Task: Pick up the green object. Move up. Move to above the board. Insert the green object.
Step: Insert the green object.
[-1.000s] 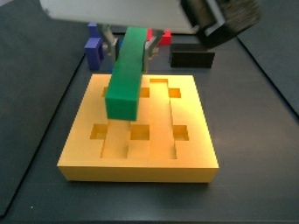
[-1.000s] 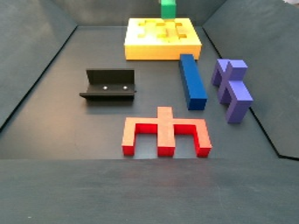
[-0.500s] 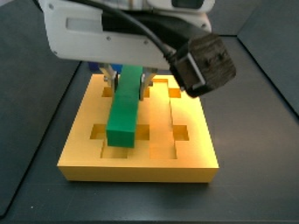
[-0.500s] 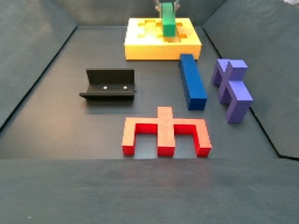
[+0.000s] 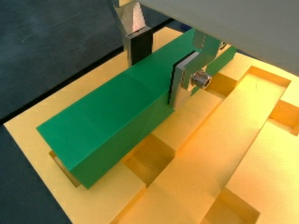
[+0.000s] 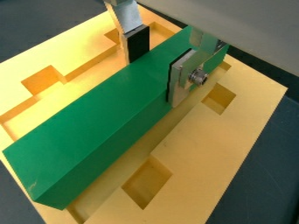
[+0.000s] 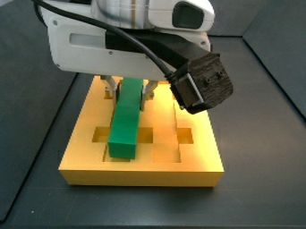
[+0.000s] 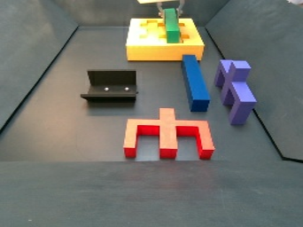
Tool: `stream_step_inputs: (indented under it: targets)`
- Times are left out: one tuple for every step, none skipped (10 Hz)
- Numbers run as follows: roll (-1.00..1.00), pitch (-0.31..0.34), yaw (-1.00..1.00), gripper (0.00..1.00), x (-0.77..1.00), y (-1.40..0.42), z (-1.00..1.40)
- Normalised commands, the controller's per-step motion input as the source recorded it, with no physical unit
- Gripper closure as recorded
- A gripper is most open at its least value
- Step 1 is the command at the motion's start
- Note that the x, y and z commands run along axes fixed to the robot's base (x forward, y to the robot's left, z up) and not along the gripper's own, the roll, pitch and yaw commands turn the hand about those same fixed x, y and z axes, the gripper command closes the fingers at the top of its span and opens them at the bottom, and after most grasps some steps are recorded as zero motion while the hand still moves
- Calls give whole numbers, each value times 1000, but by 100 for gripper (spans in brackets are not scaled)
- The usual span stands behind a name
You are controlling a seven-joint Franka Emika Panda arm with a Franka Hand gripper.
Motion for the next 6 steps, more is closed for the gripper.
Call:
stream_step_inputs:
  targets:
    - [20, 0, 63, 100, 0, -114, -234]
    - [13, 0, 69, 100, 0, -97, -223]
    - [11, 0, 71, 100, 0, -86, -200]
    - [16, 0, 60, 100, 0, -86, -217]
    - [53, 0, 3, 100, -103, 0, -251]
    - [31, 0, 0, 100, -234, 49, -251]
